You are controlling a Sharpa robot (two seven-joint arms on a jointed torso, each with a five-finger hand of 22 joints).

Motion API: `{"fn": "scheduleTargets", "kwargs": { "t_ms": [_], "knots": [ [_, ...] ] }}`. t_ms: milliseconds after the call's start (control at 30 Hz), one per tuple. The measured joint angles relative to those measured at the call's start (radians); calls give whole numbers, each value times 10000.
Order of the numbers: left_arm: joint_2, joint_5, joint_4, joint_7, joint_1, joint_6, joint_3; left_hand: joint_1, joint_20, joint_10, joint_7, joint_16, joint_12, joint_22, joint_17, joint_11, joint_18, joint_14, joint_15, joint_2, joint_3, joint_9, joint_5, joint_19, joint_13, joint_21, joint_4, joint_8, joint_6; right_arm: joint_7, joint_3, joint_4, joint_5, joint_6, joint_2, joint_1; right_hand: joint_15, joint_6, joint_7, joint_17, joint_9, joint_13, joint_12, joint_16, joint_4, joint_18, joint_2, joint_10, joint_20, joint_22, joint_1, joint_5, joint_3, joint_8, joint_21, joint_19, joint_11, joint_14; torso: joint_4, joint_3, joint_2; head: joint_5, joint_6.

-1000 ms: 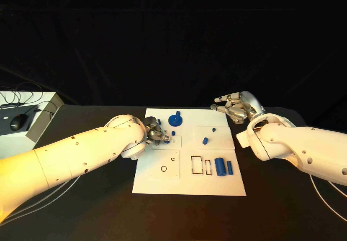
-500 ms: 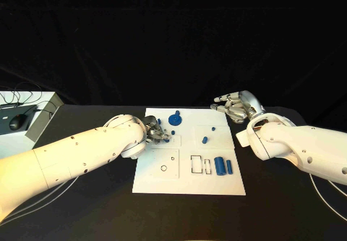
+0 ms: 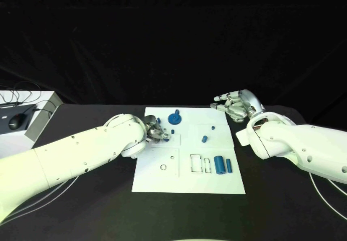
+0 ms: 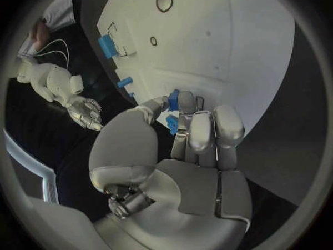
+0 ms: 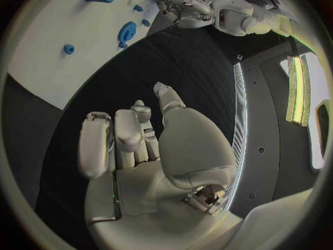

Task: Assemble the parts on the task board

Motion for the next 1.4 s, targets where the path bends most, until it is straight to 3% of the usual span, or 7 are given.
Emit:
{"fn": "scheduleTargets", "kwargs": {
  "t_ms": [133, 200, 900, 1167, 1400],
  "knots": [
    [16, -5, -35, -2, -1, 32, -1, -15, 0, 1, 0, 0, 0, 9, -9, 1, 1, 0, 0, -15, 0, 116, 0, 0, 0, 0, 0, -2, 0, -3, 0, 5, 0, 1, -6, 0, 0, 0, -1, 0, 0, 0, 0, 0, 0, 0, 0, 13, 0, -1, 0, 0, 0, 0, 0, 0, 13, 0, 1, 0, -1, -7, -16],
    [21, -9, -47, -4, -2, 46, -5, -15, 0, 2, 0, 0, 0, 9, -9, 1, 0, 0, 0, -15, 0, 409, 0, 0, 0, 0, 0, -12, 0, -4, 0, 7, 0, 2, -8, 0, 0, 1, -1, 0, 0, 0, 0, 0, 0, 0, 0, 14, 0, -1, 0, 0, 0, 0, 0, 0, 14, 0, 3, 0, -2, -12, -22],
    [10, -201, -36, -2, -15, 276, -9, 48, 1, -4, -16, 0, 0, 72, -43, -35, 1, 0, 0, -59, -1, 480, -38, -1, -1, -45, -1, 4, -17, -18, 0, 32, -3, 11, -27, 0, 0, 25, 52, -13, 0, 10, 0, 0, 0, 0, 44, 55, 0, 5, -44, 0, 0, 0, 0, 0, -23, 0, 12, -11, -7, -20, -54],
    [64, -284, -73, -2, -15, 321, 6, 48, 1, -5, -17, 0, 0, 71, -43, -34, 1, 0, 0, -58, 29, 1029, -40, -1, -1, -45, 29, 4, -17, -19, 0, 24, -3, 13, -19, 0, 0, 25, 52, -13, 0, 9, 0, 0, 1, 0, 43, 55, 0, 4, -43, 0, 0, 0, 0, 0, -23, 0, 15, -12, 2, -28, -60],
    [140, -290, -177, -4, -7, 355, 18, 49, 1, -6, -51, 0, 0, 70, -43, -33, 1, 0, 0, -58, 29, 1049, -87, -1, -1, -45, 29, 10, 18, -19, 0, 17, -3, 17, -14, 0, 0, 25, 50, -13, 0, 8, 0, 0, 1, 1, 43, 70, 0, 3, -42, 0, 0, 0, 0, 0, -7, 0, 13, -6, 5, -28, -81]
  ]
}}
